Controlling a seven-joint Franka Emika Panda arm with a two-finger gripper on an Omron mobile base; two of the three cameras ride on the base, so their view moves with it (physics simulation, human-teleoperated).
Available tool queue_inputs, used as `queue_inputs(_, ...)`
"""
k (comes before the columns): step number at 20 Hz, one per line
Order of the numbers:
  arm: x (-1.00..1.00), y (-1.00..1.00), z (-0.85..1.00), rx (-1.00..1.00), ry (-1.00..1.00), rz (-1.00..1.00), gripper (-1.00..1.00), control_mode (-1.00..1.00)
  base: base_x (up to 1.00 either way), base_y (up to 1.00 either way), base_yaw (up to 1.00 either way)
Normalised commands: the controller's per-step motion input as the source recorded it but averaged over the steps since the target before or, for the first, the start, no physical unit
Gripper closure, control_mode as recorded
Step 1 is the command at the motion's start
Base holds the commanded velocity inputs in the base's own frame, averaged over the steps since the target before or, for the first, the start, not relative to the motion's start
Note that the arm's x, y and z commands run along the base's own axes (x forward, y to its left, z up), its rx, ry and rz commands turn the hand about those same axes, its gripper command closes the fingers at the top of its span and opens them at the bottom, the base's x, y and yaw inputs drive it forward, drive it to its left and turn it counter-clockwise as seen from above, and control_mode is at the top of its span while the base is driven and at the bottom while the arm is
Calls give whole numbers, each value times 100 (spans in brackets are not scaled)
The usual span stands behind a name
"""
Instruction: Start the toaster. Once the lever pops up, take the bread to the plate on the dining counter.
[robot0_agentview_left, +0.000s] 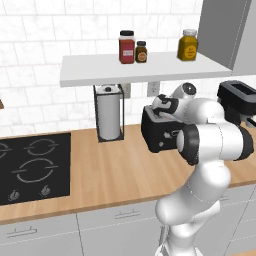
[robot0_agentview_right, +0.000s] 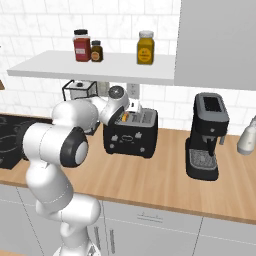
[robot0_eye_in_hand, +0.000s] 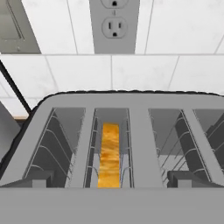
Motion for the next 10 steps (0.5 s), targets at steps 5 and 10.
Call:
queue_inputs(5, 1, 1, 0, 1, 8, 0, -100, -100, 0, 0, 0)
queue_inputs(10, 1, 2, 0, 0, 4, 0, -100, -100, 0, 0, 0)
